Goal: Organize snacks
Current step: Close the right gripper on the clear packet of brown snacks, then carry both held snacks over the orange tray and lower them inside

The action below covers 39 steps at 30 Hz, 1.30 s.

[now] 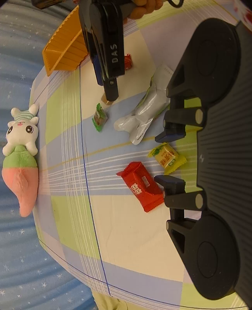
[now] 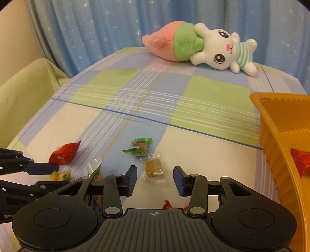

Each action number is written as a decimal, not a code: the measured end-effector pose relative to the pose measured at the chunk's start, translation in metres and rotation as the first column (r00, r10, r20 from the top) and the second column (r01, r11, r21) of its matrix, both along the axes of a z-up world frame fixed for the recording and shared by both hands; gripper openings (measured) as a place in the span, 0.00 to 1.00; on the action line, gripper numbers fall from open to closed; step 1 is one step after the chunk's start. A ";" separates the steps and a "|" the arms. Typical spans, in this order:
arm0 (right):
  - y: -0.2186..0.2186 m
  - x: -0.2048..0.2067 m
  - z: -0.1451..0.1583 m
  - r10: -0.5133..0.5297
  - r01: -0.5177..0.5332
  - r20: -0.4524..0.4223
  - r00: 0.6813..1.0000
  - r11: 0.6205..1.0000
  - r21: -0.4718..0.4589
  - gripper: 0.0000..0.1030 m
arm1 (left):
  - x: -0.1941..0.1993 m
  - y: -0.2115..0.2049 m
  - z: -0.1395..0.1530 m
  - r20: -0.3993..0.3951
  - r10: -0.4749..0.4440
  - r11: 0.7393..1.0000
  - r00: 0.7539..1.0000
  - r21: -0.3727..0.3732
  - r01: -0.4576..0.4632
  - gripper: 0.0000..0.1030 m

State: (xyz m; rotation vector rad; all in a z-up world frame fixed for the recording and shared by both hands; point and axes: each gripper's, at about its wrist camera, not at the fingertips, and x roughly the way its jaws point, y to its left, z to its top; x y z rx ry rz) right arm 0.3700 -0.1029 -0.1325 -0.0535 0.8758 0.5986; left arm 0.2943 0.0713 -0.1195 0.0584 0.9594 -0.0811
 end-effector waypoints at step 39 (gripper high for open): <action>-0.117 -0.094 0.080 -0.207 0.194 0.135 0.969 0.976 0.102 0.21 | -0.035 -0.098 0.077 0.171 -0.168 0.985 0.971 -0.019 0.174 0.32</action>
